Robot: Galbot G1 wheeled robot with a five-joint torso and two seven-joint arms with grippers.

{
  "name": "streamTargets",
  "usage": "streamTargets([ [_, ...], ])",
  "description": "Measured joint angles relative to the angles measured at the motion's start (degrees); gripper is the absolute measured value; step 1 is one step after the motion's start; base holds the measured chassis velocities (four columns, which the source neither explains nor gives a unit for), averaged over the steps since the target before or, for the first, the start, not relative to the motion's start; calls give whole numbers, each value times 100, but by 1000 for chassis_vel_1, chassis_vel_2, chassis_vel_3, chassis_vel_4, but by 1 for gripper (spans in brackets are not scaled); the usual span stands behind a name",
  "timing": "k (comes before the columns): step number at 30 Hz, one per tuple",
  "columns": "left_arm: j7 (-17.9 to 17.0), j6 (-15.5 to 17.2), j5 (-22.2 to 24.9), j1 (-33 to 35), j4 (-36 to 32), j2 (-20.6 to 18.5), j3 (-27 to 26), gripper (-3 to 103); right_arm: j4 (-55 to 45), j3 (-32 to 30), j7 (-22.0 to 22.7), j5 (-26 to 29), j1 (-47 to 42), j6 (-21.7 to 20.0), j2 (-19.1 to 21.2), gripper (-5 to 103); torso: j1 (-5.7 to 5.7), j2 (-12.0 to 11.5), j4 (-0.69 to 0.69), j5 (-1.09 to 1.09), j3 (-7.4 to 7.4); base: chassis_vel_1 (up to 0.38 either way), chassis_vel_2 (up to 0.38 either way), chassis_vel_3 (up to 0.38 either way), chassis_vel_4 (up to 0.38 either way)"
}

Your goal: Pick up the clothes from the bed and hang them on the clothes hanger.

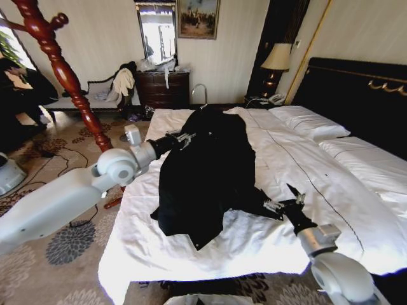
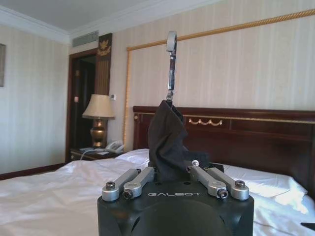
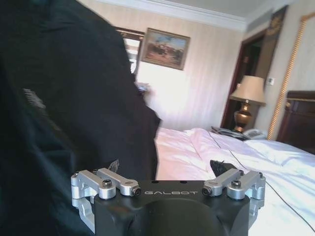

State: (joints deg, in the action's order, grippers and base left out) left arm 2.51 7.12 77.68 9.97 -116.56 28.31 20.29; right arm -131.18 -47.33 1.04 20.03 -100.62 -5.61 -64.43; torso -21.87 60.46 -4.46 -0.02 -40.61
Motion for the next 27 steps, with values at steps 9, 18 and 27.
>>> streamTargets([
  [9,4,0,-127,1073,-311,-344,-1091,17,92,-16,-48,-107,38,63,-252,100,0,0,-1,0,-1,0,0,0,0],
  [18,-126,103,-371,2045,-531,-643,-2017,17,92,-19,-44,-105,41,61,-232,100,0,0,-1,1,-1,0,0,0,0],
  [27,-744,493,-64,1149,-370,-648,-2027,16,90,-22,-36,-100,43,54,-220,100,0,-1,-2,3,-1,0,0,0,0],
])
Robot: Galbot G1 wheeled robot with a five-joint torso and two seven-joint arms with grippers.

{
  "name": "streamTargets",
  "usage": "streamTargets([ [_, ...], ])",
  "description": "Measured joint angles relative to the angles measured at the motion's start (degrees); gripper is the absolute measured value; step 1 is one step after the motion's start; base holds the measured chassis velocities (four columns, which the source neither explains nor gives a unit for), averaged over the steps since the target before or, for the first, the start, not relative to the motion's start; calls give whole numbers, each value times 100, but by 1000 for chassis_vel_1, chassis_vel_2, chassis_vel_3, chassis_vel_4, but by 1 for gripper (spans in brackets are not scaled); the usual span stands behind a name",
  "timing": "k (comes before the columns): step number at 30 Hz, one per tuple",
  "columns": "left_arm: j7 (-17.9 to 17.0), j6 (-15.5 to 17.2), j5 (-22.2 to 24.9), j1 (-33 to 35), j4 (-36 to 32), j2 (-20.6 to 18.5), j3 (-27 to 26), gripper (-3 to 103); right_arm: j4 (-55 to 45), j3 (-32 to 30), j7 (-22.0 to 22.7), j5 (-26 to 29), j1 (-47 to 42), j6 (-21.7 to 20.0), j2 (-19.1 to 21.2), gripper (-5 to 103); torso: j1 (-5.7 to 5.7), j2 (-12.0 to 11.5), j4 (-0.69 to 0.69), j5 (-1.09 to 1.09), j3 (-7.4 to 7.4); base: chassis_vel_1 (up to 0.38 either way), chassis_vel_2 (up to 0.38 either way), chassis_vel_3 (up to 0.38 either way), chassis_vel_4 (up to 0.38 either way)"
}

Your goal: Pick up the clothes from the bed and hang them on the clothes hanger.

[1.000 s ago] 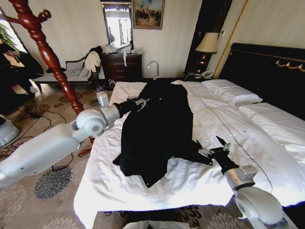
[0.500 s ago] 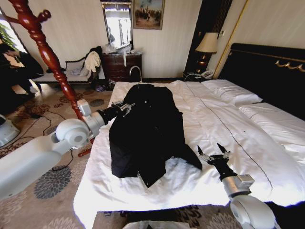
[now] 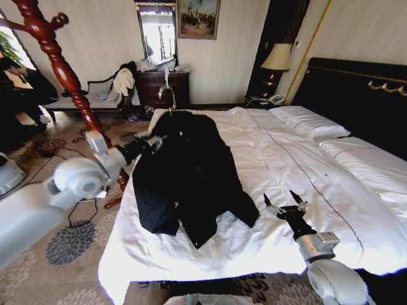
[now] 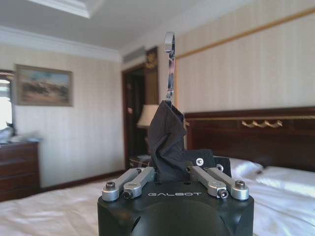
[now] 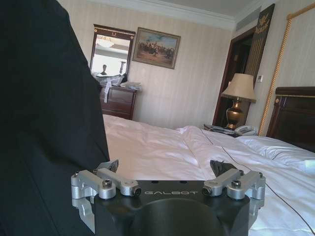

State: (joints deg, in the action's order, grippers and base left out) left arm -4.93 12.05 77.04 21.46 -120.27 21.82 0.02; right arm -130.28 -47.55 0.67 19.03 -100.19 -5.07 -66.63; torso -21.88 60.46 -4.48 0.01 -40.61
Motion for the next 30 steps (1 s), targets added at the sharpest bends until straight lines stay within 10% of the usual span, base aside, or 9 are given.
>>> streamTargets([
  [13,-898,413,1170,-885,627,176,-127,16,-4,0,6,7,1,-8,7,100,0,0,1,0,0,0,0,0,0],
  [30,-1307,1152,1400,-1686,1827,668,46,16,-9,-1,10,9,2,-11,10,100,-1,0,0,-3,-1,0,0,0,0],
])
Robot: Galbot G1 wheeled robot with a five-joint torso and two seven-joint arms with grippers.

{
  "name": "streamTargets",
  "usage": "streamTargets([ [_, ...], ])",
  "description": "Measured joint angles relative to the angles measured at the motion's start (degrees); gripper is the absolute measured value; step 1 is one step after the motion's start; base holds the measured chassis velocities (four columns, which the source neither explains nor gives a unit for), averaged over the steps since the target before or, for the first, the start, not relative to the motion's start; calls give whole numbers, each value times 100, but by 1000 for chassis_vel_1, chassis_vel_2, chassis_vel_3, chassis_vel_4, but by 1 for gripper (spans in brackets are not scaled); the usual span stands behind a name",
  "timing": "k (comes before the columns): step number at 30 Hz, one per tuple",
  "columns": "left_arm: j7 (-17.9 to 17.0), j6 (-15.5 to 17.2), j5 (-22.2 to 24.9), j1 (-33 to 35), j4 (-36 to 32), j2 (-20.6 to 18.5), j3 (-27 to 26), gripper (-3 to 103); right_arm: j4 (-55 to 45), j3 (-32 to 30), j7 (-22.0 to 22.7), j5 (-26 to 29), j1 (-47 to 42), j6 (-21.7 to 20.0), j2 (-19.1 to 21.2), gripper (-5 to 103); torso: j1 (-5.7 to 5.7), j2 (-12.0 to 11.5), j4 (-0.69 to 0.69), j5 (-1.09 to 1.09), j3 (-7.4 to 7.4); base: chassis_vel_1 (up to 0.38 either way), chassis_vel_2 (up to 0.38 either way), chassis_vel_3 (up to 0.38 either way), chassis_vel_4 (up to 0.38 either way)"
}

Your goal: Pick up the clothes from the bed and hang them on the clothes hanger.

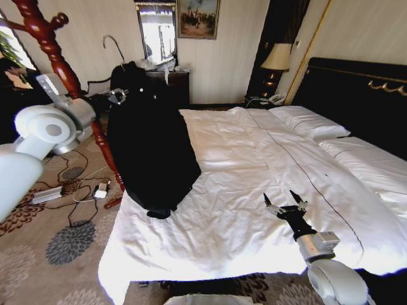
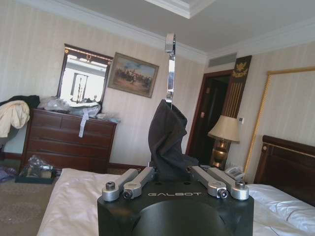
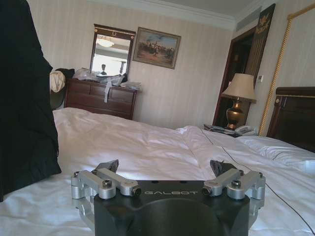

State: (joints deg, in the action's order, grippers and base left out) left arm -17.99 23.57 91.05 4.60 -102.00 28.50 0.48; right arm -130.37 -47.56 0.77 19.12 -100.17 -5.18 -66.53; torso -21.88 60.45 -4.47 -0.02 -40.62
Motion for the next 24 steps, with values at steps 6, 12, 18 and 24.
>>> streamTargets([
  [6,-64,320,22,-869,654,411,313,16,0,0,0,0,0,0,0,100,0,0,1,2,0,0,0,0,0],
  [12,-39,386,-157,-1619,1349,894,873,16,0,0,0,0,0,0,0,100,0,0,2,2,0,0,0,0,0],
  [18,78,381,-581,-2447,2493,1628,1576,16,-1,0,0,1,2,-1,1,100,-1,0,-3,4,0,0,0,0,0],
  [24,207,502,-676,-2900,3169,1912,1662,16,-1,-1,0,1,1,-1,1,100,1,0,4,3,1,0,0,0,0],
])
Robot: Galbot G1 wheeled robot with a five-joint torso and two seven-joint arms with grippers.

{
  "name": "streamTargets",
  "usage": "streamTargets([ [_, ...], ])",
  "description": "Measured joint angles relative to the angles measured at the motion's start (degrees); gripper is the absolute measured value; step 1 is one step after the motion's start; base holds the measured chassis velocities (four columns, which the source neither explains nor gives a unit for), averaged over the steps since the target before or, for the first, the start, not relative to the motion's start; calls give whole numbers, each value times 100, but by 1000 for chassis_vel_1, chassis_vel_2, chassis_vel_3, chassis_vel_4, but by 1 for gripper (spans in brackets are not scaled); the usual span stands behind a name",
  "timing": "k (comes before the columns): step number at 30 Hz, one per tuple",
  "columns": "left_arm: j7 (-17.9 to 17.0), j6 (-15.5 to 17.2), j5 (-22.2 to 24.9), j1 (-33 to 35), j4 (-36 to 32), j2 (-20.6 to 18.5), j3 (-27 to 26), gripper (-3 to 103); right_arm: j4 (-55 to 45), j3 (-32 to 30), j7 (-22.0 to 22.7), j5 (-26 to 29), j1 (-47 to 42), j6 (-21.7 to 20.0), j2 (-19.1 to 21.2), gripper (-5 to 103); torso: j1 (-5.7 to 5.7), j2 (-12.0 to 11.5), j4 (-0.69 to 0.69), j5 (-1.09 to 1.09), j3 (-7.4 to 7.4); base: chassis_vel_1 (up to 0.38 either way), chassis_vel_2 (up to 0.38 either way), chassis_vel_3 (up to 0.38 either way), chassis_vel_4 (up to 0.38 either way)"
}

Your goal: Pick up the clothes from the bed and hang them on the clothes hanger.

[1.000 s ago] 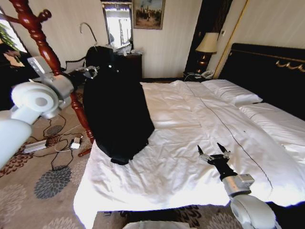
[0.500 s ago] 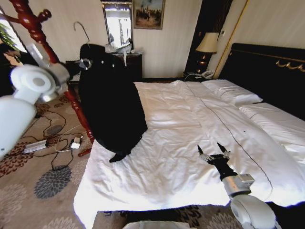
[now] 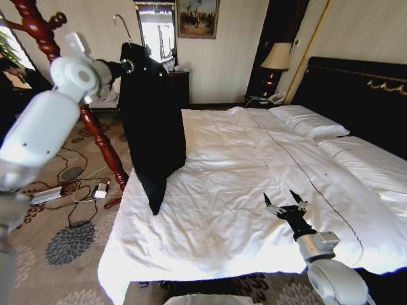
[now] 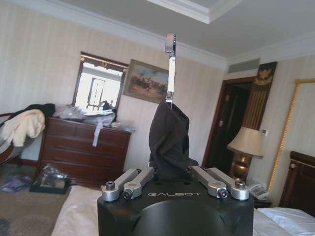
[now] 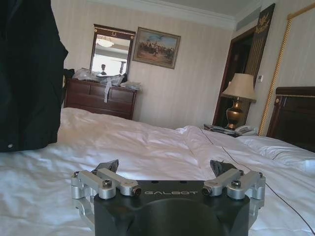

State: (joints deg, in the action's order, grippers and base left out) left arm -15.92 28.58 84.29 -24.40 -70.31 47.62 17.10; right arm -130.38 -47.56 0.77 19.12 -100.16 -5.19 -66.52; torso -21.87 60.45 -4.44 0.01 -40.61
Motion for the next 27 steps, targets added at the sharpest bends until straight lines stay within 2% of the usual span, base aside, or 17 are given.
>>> streamTargets([
  [6,9,87,-23,-176,398,64,-172,16,0,0,0,0,-1,0,0,100,-1,0,-3,-4,-1,0,0,0,0],
  [8,137,91,-18,-409,757,16,-140,16,1,0,0,0,-1,0,0,100,0,0,-3,0,0,0,0,0,0],
  [12,268,91,-33,-556,1049,-16,-73,16,1,0,0,0,0,0,0,100,0,0,0,-3,0,0,0,0,0],
  [17,378,101,-149,-595,1397,9,-70,16,1,0,0,0,-1,0,0,100,0,0,-5,-1,0,0,0,0,0],
  [23,512,106,-300,-581,1735,49,-96,16,1,0,0,0,0,0,0,100,0,0,0,-2,0,0,0,0,0],
  [27,513,107,-288,-531,1966,119,-314,16,1,0,0,0,-1,0,0,100,-2,0,-6,-2,-1,0,0,0,0],
])
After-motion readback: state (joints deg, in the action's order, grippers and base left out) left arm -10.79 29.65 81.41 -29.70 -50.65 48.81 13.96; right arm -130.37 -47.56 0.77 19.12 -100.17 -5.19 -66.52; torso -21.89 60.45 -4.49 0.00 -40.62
